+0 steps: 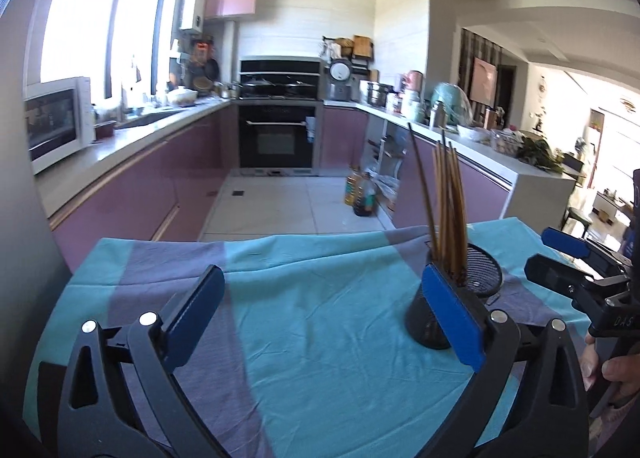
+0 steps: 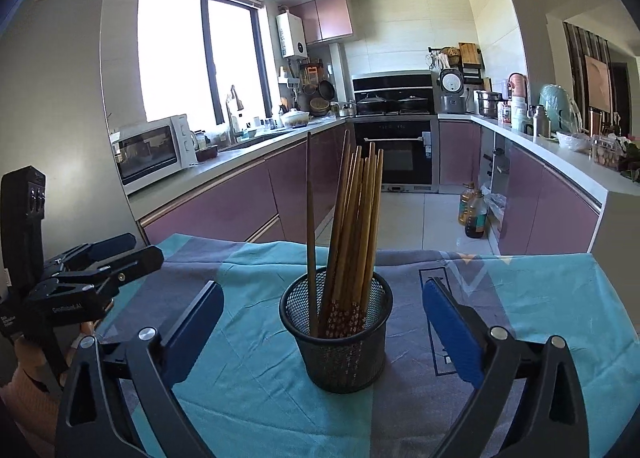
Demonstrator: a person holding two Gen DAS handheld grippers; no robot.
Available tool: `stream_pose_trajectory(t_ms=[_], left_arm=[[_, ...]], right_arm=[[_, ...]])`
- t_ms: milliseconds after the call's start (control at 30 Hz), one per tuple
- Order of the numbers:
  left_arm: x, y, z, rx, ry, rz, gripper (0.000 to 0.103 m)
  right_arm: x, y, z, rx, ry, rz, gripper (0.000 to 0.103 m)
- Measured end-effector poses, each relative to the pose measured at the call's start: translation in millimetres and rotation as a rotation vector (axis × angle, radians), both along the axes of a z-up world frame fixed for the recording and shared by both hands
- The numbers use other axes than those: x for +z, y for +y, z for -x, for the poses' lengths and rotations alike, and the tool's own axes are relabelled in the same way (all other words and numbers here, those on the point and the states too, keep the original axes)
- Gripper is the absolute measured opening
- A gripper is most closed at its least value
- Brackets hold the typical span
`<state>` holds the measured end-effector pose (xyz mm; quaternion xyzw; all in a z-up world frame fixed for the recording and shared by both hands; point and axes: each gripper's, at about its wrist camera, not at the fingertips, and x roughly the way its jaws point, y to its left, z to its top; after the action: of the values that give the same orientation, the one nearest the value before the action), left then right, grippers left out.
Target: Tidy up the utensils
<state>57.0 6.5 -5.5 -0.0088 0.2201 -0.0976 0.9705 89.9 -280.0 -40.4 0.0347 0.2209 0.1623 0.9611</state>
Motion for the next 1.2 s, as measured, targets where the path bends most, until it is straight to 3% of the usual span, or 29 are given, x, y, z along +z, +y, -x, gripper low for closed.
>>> stream_pose_trajectory(t_ms=[133,633,1200], left_arm=[[-3,11,19,0.059,-0.02,-0.013,0.097],[-8,32,54,0.197,-0.093,-0.022,0.097],[-14,33,70,0.223,-0.116,-0.039,0.097]], right_arm=[[-5,6,11,-0.036,-0.035,0.047,0.096],[-13,21,38,-0.09,-0.106,0.063,0.096],[-13,20,46,-0.117,-0.122,0.038,0.096]])
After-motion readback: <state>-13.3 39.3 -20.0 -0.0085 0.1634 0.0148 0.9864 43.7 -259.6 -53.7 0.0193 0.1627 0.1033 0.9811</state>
